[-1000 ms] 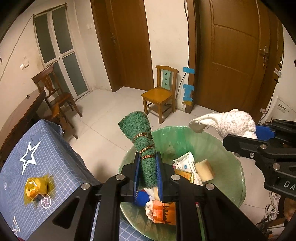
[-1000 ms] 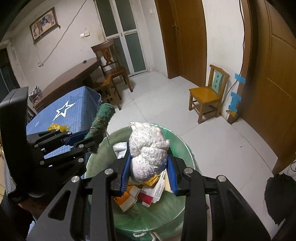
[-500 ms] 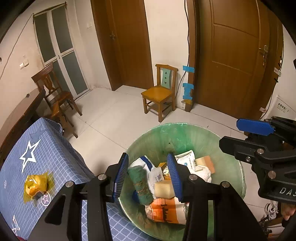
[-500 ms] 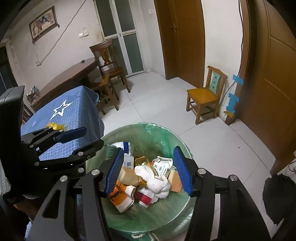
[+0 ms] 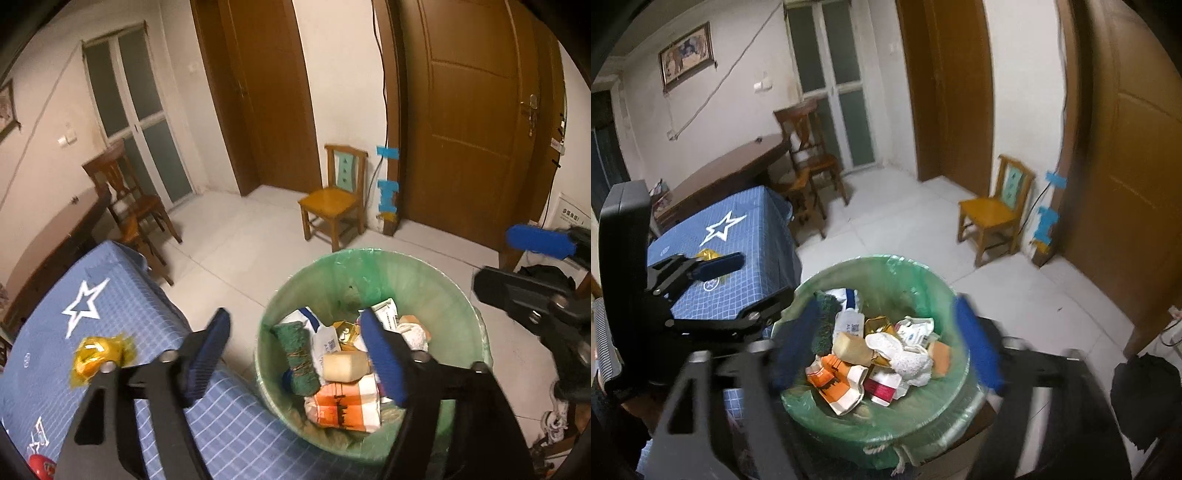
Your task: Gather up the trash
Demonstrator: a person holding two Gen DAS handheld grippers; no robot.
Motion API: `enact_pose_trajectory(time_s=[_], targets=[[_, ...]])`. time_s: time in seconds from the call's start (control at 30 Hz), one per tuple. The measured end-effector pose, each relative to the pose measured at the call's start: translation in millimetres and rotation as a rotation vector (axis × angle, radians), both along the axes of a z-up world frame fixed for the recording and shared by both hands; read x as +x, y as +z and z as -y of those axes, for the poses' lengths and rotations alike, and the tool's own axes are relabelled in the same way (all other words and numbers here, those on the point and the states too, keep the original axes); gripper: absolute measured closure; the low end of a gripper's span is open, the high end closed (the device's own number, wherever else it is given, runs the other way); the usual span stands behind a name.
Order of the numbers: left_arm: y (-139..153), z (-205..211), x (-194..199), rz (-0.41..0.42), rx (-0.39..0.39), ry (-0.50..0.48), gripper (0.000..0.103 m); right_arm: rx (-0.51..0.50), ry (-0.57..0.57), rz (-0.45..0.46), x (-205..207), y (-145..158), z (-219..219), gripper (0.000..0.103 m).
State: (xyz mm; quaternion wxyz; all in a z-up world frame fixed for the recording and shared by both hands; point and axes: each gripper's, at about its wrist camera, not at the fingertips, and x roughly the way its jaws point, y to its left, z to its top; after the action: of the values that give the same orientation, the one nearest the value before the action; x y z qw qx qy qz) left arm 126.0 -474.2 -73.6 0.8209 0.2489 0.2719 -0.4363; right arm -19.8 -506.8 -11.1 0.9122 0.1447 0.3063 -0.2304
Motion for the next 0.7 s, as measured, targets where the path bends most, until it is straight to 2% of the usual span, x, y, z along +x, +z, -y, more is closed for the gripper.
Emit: enact_pose_trajectory(time_s=[0.07,0.1,0.17,0.23,0.4,0.7], targets=[[3,-16,-9,0.012,-0.021,-0.001,0.020,-0.040,-0.030,0.026,-13,3,-12,0.008],[4,-22,-13,0.018,-0.027,0.002,0.016,-0.062,-0.048,0.037,-20,4,-19,0.006],[5,-40,-22,0.033,-0.046,0.009,0.013,-0.092,-0.084,0.050,-31,4,-29,0.006],[8,-57,-30,0.042,-0.066,0.024,0.005,-0.104,-0.122,0.047,-40,2,-38,0.006],[14,-99,-54,0.079,-0.096,0.032,0.005,-0.149,-0.187,0.045,-63,-2,-64,0.006],[20,-148,-95,0.041,-0.119,0.015,0.005,-0.164,-0.207,0.072,-86,-1,-92,0.006]])
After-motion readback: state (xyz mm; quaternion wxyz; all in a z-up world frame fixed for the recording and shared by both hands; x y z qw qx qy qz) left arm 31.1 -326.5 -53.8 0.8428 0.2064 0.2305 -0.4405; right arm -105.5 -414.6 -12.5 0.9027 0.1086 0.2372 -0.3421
